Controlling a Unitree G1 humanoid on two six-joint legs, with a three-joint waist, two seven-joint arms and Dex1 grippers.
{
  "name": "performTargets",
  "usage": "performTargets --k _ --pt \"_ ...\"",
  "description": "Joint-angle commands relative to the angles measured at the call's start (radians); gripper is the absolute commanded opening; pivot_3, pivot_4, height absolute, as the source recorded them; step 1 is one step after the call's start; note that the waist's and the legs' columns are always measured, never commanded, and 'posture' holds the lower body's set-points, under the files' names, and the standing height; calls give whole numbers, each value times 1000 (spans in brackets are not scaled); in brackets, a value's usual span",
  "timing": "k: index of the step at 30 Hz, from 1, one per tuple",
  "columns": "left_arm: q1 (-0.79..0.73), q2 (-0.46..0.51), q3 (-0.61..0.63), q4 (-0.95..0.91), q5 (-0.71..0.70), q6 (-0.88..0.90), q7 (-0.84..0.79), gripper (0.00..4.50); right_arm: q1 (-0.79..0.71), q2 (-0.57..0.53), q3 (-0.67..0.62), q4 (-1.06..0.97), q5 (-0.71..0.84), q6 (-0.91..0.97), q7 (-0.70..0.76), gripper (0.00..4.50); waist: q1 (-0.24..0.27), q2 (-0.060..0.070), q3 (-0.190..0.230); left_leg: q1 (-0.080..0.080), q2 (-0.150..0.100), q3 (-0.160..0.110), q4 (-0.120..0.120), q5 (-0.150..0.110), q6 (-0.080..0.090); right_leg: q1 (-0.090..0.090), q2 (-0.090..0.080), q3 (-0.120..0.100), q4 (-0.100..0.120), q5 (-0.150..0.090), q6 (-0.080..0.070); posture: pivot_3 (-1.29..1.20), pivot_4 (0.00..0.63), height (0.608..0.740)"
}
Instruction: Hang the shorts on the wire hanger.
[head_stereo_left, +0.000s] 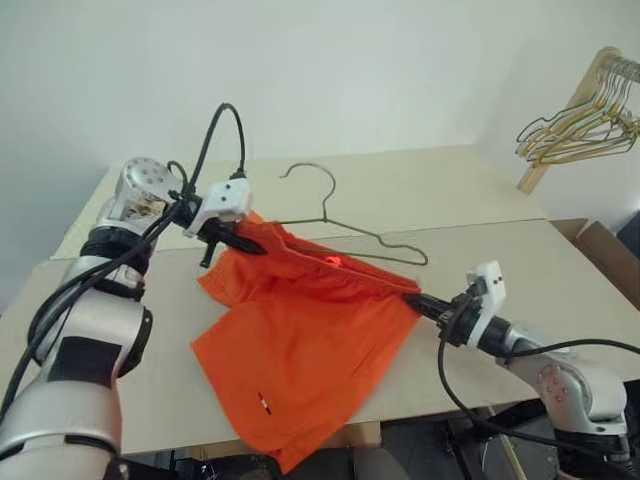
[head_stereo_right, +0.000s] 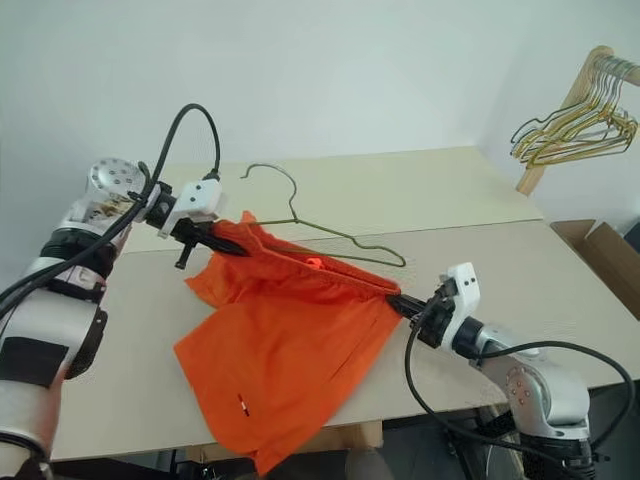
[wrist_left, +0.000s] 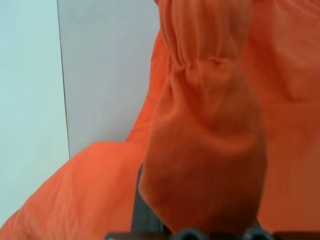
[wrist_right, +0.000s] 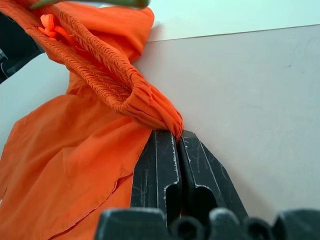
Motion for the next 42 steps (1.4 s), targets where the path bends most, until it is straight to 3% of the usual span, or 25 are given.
performTargets --k 1,9,22,26,33,42 --pt "5 75 -48 -38 -101 -16 -4 0 -15 -41 -57 25 19 15 0 25 -1 0 0 0 0 0 0 0 0 0 0 0 0 0 0 -165 0 740" --pt "22 138 -154 -39 -155 -60 -4 0 -18 -81 -54 51 39 20 10 25 0 0 0 0 0 0 1 0 0 0 0 0 0 0 0 -164 0 740" --pt "-9 99 -65 70 -54 -34 -4 0 -20 -111 -48 82 45 6 40 25 4 0 0 -1 0 0 1 0 0 0 0 0 -1 0 0 -152 0 740" --pt "-10 92 -48 56 -87 27 -4 0 -20 -113 -46 77 47 9 47 25 5 0 0 -1 0 0 2 0 0 0 0 0 -1 0 0 -153 0 740" --pt "8 132 -128 40 -16 -73 -4 0 -26 -131 -57 77 56 15 50 25 5 0 0 -1 0 0 1 0 0 0 0 0 -1 0 0 -159 0 740" --pt "3 97 -78 86 38 -103 -4 0 -20 -140 -56 70 65 13 56 25 7 0 0 -1 0 0 2 0 0 0 0 0 -1 0 0 -161 0 740"
